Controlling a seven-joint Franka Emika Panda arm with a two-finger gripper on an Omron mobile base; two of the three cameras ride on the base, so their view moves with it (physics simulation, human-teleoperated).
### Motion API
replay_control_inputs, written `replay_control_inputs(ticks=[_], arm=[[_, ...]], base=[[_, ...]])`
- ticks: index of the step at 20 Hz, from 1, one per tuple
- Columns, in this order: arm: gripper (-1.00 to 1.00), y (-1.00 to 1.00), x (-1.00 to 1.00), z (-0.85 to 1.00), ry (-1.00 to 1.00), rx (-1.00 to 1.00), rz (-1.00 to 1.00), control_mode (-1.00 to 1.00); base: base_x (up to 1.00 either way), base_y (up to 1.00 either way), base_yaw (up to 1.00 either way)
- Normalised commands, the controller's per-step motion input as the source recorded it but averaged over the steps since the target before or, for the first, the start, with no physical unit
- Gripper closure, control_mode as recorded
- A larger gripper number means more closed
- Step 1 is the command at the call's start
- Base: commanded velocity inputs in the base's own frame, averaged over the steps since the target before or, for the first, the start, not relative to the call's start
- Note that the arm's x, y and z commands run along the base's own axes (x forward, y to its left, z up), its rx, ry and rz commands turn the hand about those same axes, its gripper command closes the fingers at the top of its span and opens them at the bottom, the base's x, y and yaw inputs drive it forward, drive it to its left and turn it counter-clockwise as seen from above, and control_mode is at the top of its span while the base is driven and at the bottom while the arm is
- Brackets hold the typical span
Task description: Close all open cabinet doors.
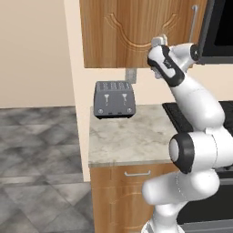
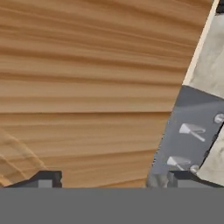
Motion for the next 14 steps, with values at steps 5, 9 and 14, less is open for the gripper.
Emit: replay_control_inputs(ticks=[5,9,14], arm=[[-1.0,0.0,0.51,-0.18,-0.01,0.03,0.3,-1.0],[-1.0,0.11,0.47,-0.16,-0.01,0.0,0.22,-1.0],[-1.0,0.18,0.3,-0.04,0.0,0.0,0.16,-1.0]], base=[[0.0,0.0,0.0],[0.0,0.0,0.0],[0.0,0.0,0.0]])
